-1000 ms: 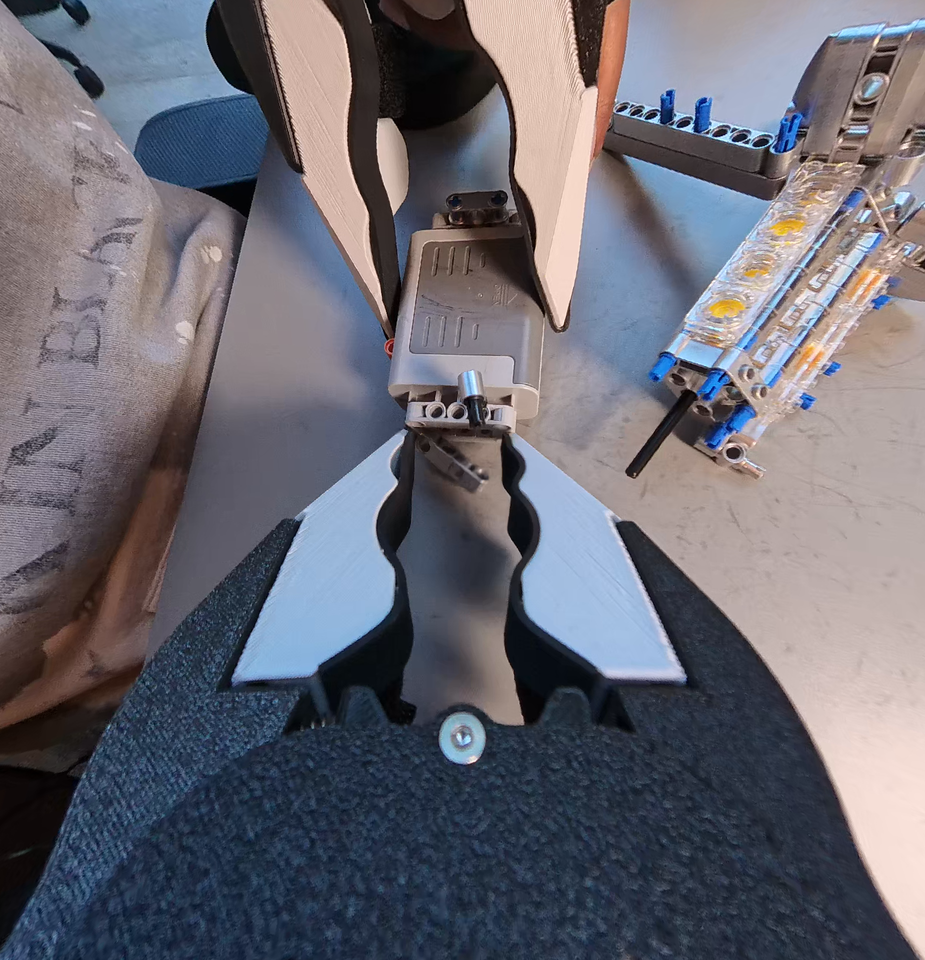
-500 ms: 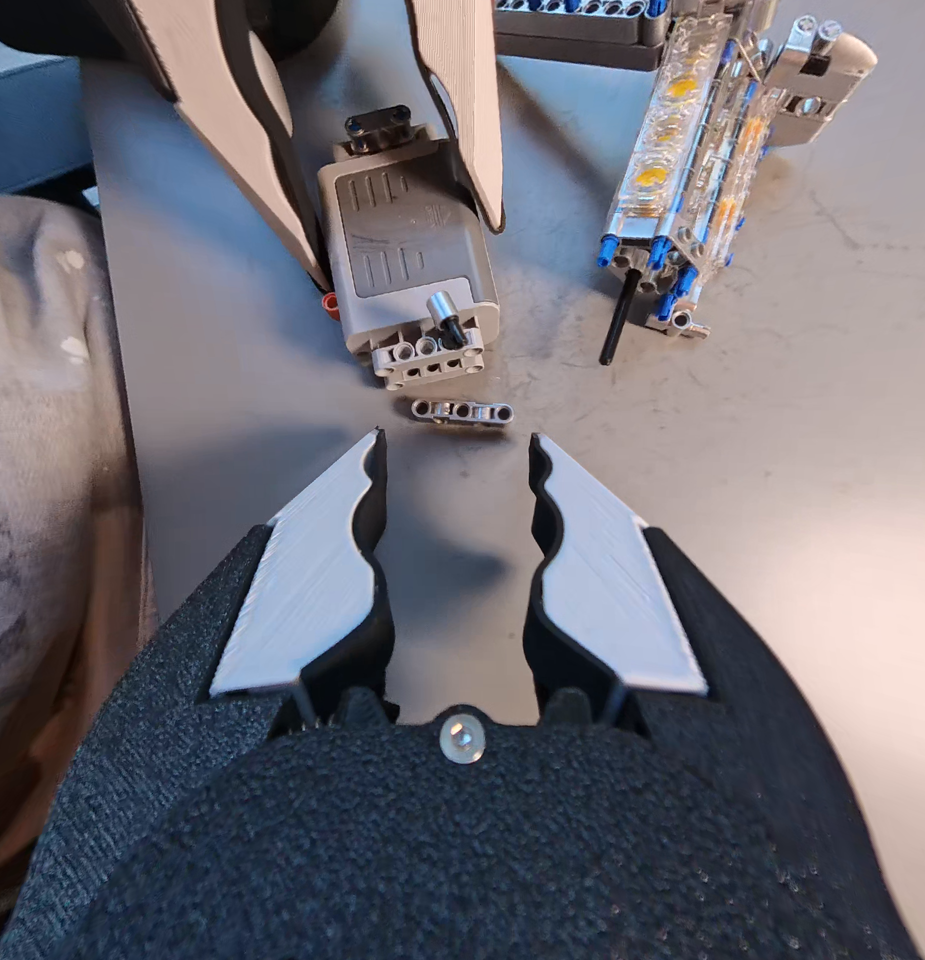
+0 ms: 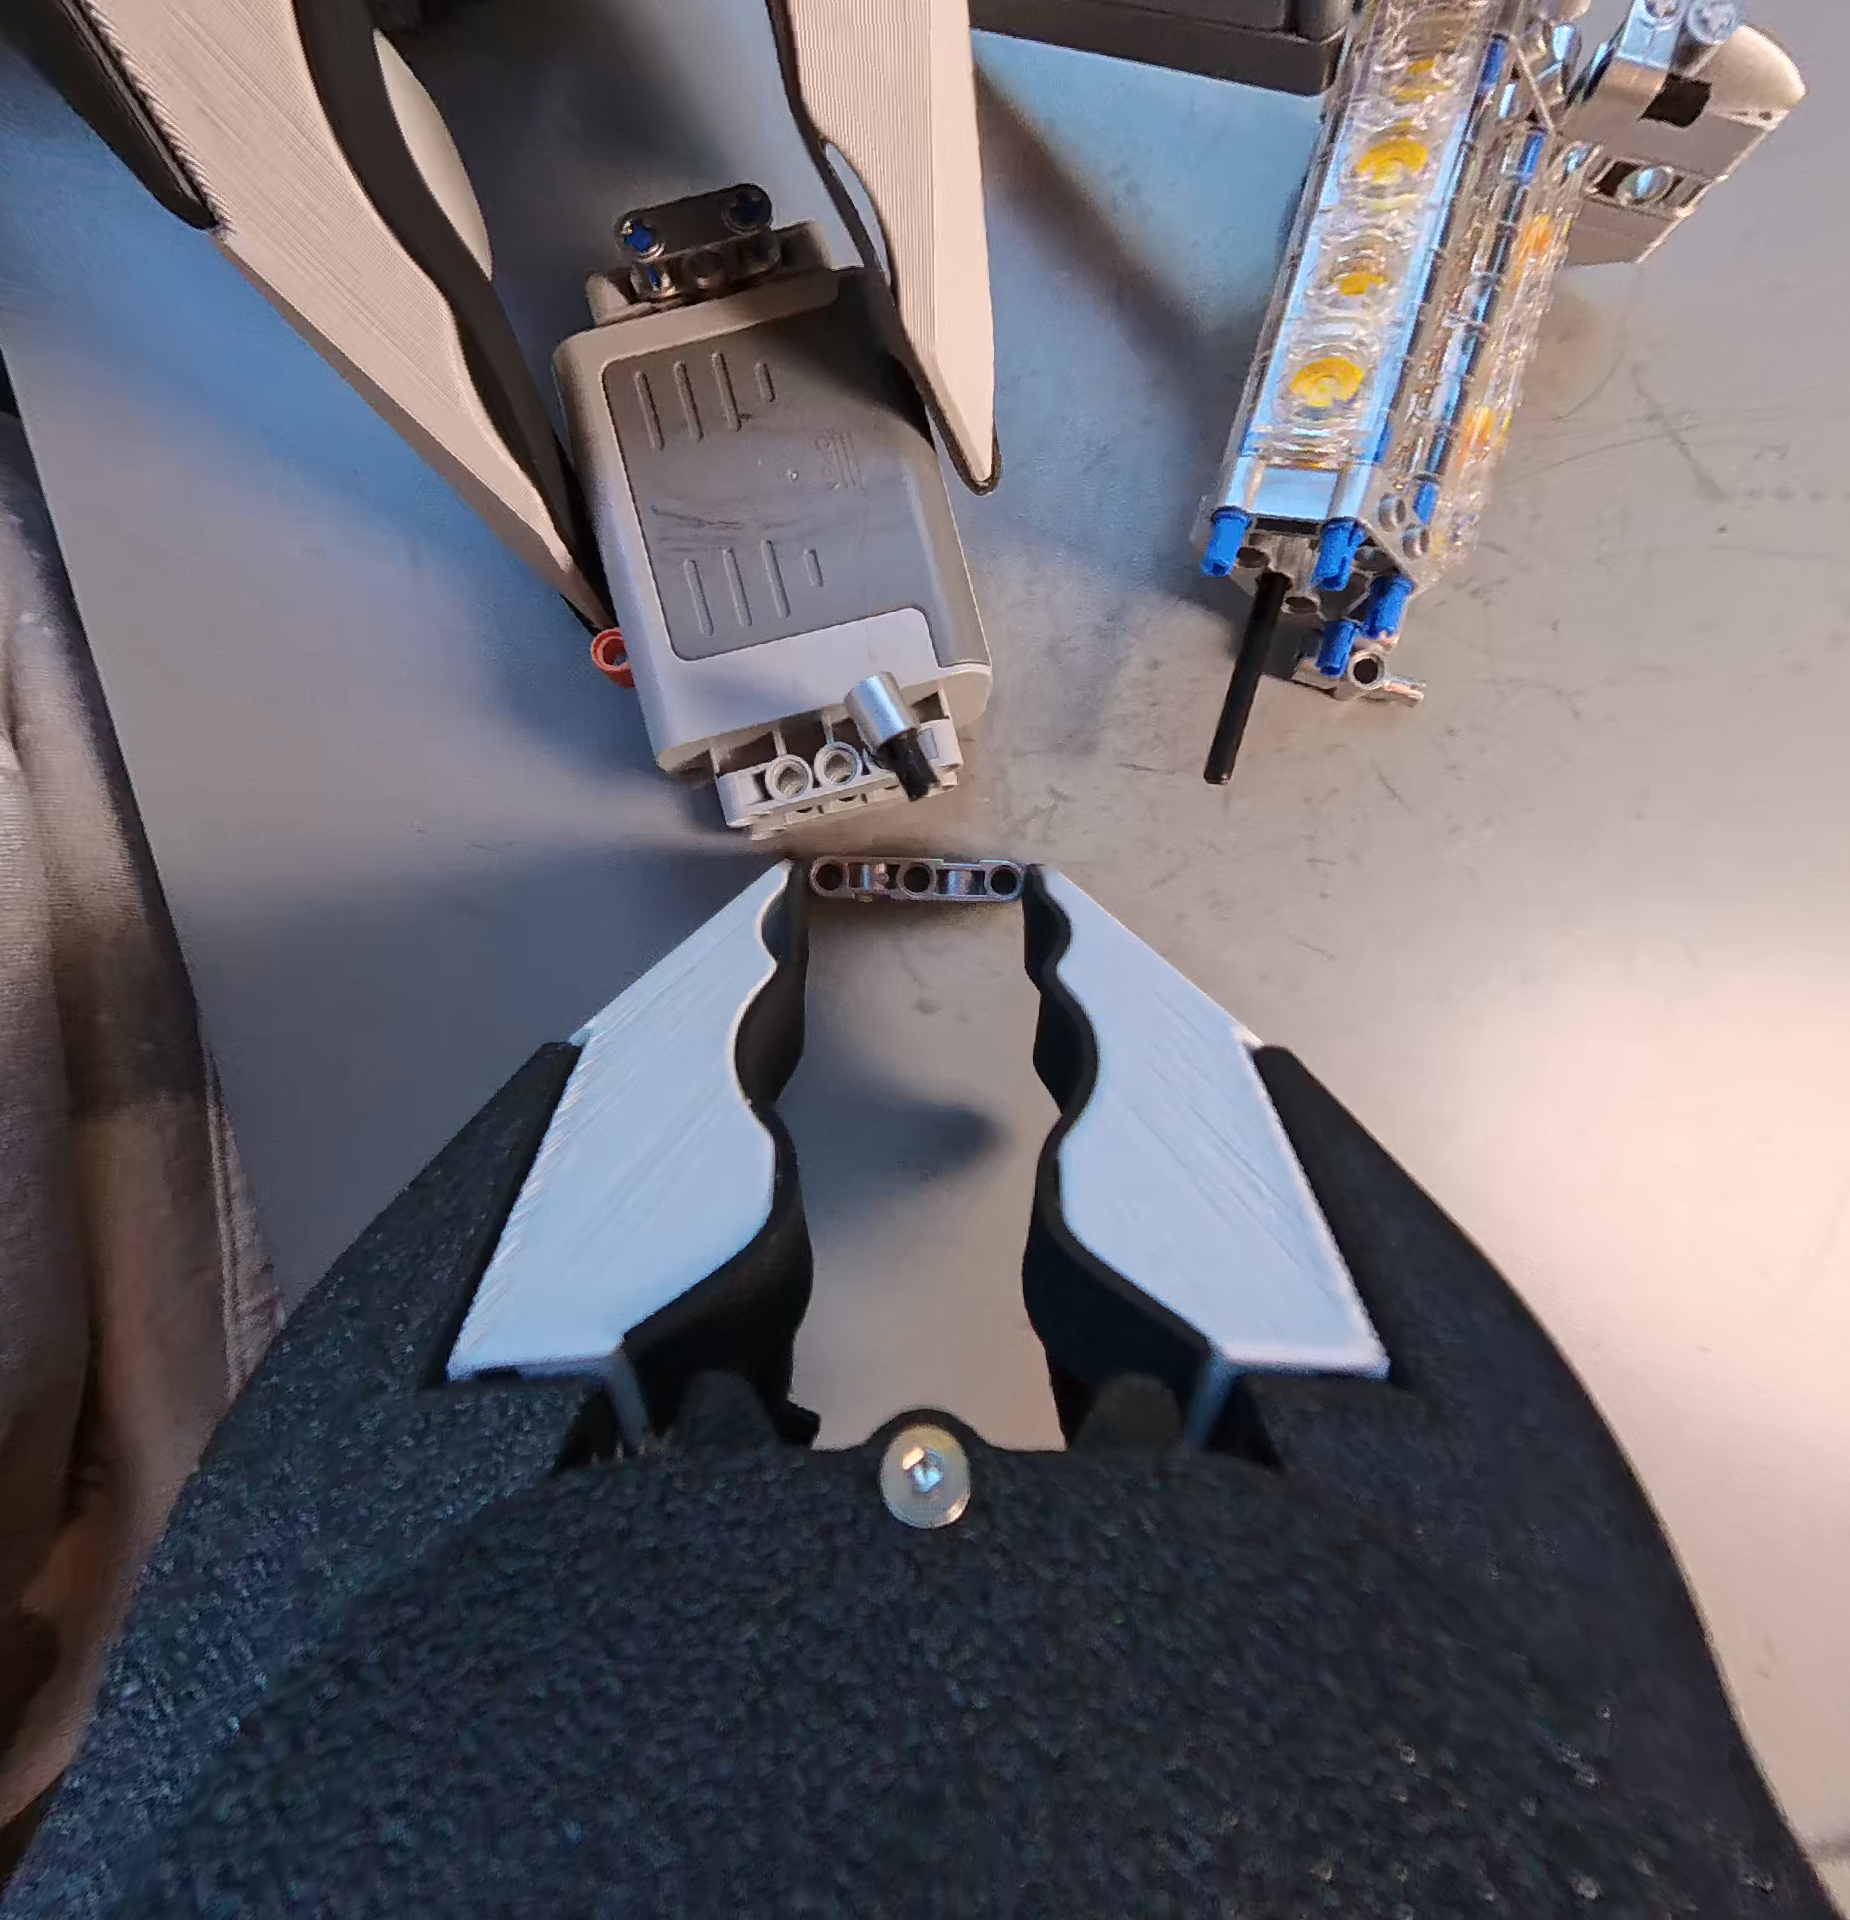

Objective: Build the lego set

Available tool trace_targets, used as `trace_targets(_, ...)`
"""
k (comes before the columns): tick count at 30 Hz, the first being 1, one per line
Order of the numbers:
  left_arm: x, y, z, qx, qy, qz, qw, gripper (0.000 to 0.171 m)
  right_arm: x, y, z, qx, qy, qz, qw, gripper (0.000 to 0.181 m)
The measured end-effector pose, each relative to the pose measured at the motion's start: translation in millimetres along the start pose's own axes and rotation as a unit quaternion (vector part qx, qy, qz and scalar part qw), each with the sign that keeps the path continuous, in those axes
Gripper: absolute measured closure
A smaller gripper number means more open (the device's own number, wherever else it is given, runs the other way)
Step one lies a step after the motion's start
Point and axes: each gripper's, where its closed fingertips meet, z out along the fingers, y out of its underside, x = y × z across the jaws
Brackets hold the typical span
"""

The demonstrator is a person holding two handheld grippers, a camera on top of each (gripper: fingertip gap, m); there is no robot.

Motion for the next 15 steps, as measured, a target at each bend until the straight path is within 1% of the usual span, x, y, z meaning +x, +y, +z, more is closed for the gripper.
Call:
trace_targets(3, 0.1, -0.4, 0.1, 0.0, -0.003, 0.002, 1.0, 0.109, -0.5, -0.5, 0.0, 0.008, 0.002, -0.018, 1.0, 0.141)
trace_targets(6, 0.5, -2.5, 1.2, 0.007, -0.004, -0.003, 1.0, 0.11, 2.0, 1.8, -2.2, 0.027, -0.003, -0.015, 1.0, 0.142)
trace_targets(8, -0.4, -4.5, 0.7, 0.019, -0.003, -0.008, 1.0, 0.11, 5.3, 1.2, -9.3, 0.052, -0.005, -0.006, 0.999, 0.142)
trace_targets(10, -4.6, -11.8, -4.2, 0.046, -0.005, -0.02, 0.999, 0.113, 8.9, -4.4, -22.0, 0.094, -0.012, 0.018, 0.995, 0.141)
trace_targets(11, -5.6, -24.2, -12.2, 0.089, 0.001, -0.032, 0.996, 0.119, 11.8, -8.4, -29.8, 0.12, -0.014, 0.031, 0.992, 0.141)
trace_targets(12, -8.5, -41.2, -25.2, 0.146, 0.005, -0.05, 0.988, 0.164, 14.8, -13.5, -38.5, 0.152, -0.016, 0.043, 0.987, 0.141)
trace_targets(13, -14.2, -44.9, -31.5, 0.156, -0.001, -0.058, 0.986, 0.171, 19.0, -16.6, -45.6, 0.175, -0.018, 0.062, 0.982, 0.141)
trace_targets(14, -19.0, -35.2, -28.7, 0.12, -0.017, -0.042, 0.992, 0.171, 22.1, -16.2, -49.5, 0.185, -0.021, 0.077, 0.979, 0.141)
trace_targets(15, -22.8, -28.4, -25.4, 0.097, -0.037, -0.023, 0.994, 0.171, 24.7, -14.2, -51.1, 0.189, -0.022, 0.084, 0.978, 0.141)
